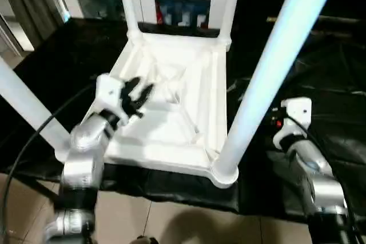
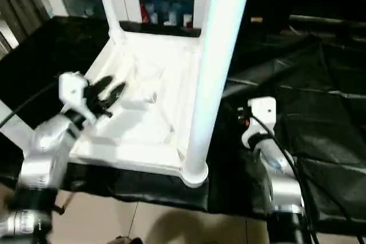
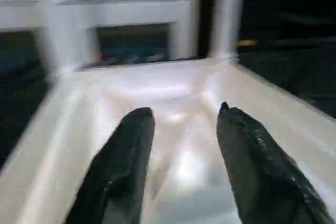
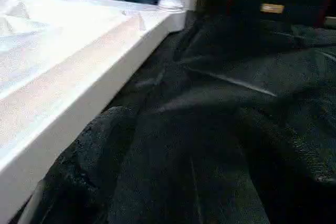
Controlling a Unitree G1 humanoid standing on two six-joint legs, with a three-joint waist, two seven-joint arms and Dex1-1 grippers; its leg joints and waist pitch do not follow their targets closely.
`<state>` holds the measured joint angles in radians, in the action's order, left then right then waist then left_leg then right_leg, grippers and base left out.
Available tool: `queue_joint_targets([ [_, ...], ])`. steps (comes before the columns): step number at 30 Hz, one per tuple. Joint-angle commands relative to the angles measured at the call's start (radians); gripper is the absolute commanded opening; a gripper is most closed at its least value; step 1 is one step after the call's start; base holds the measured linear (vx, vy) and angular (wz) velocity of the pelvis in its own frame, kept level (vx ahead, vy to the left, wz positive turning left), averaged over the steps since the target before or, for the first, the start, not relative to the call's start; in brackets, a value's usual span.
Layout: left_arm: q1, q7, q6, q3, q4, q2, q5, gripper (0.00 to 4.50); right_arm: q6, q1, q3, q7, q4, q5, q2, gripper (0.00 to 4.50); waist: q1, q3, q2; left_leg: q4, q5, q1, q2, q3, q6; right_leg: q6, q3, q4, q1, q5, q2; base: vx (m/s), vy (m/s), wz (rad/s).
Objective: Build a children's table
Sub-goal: Rotate leg to tighten
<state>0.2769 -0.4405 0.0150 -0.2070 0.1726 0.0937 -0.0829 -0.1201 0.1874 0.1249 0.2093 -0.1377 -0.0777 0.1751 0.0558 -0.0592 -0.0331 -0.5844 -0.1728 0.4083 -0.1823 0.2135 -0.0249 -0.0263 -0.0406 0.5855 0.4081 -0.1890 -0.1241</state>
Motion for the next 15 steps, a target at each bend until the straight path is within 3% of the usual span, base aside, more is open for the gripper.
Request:
queue_joint_targets([
  [1,-0.03,0.033,0.038,0.006,-0.056,-0.005,-0.007,2.44,0.006,-0.012,-0.016,-0.04,0.043,0.026,-0.013,3.51,0.001,0.066,0.01,0.07,-0.168,-0.026,-0.041,-0.018,0.089,0.196,0.017,-0.057,-0.035,-0.087,-0.009,0.0,0.0,0.0],
  [2,-0.07,0.048,0.006,0.006,-0.083,-0.02,-0.018,2.44,-0.006,-0.032,-0.02,-0.052,0.069,0.027,-0.024,3.51,0.001,0.068,0.003,0.071,-0.176,-0.027,-0.042,-0.021,0.084,0.192,0.018,-0.057,-0.036,-0.105,-0.01,0.0,0.0,0.0],
  [4,-0.186,0.104,-0.02,0.027,-0.169,-0.058,-0.01,2.44,-0.039,-0.107,-0.041,-0.035,0.149,0.018,-0.032,3.51,0.0,0.063,0.005,0.08,-0.234,-0.028,-0.049,-0.024,0.052,0.163,0.019,-0.065,-0.035,-0.156,-0.005,0.0,0.0,0.0],
  [6,-0.23,0.114,-0.027,0.043,-0.195,-0.067,0.002,2.44,-0.058,-0.137,-0.043,-0.019,0.172,-0.002,-0.033,3.51,-0.001,0.056,0.006,0.087,-0.294,-0.031,-0.051,-0.023,0.031,0.138,0.021,-0.075,-0.032,-0.212,-0.004,0.0,0.0,0.0],
  [9,-0.31,0.118,-0.029,0.072,-0.24,-0.082,0.025,2.44,-0.065,-0.177,-0.041,-0.004,0.194,-0.024,-0.034,3.51,-0.003,0.057,0.009,0.091,-0.343,-0.034,-0.05,-0.027,-0.016,0.102,0.028,-0.08,-0.029,-0.254,-0.001,0.0,0.0,0.0],
  [12,-0.377,0.115,-0.017,0.1,-0.292,-0.093,0.047,2.44,-0.068,-0.193,-0.032,-0.013,0.209,-0.034,-0.047,3.51,-0.004,0.056,0.01,0.091,-0.343,-0.032,-0.049,-0.028,-0.022,0.09,0.029,-0.081,-0.029,-0.252,-0.002,0.0,0.0,0.0],
  [14,-0.394,0.116,-0.001,0.106,-0.308,-0.097,0.035,2.44,-0.08,-0.2,-0.044,-0.007,0.201,-0.03,-0.044,3.51,-0.004,0.056,0.013,0.085,-0.348,-0.027,-0.04,-0.019,0.006,0.083,0.034,-0.089,-0.028,-0.286,-0.014,-0.034,-0.001,-0.03],
  [15,-0.4,0.122,0.001,0.107,-0.315,-0.099,0.029,2.44,-0.082,-0.206,-0.047,0.001,0.205,-0.041,-0.047,3.51,-0.005,0.062,0.005,0.037,-0.353,-0.076,-0.041,0.025,-0.014,0.069,0.084,-0.114,0.021,-0.366,-0.005,-0.067,-0.003,-0.06],
])
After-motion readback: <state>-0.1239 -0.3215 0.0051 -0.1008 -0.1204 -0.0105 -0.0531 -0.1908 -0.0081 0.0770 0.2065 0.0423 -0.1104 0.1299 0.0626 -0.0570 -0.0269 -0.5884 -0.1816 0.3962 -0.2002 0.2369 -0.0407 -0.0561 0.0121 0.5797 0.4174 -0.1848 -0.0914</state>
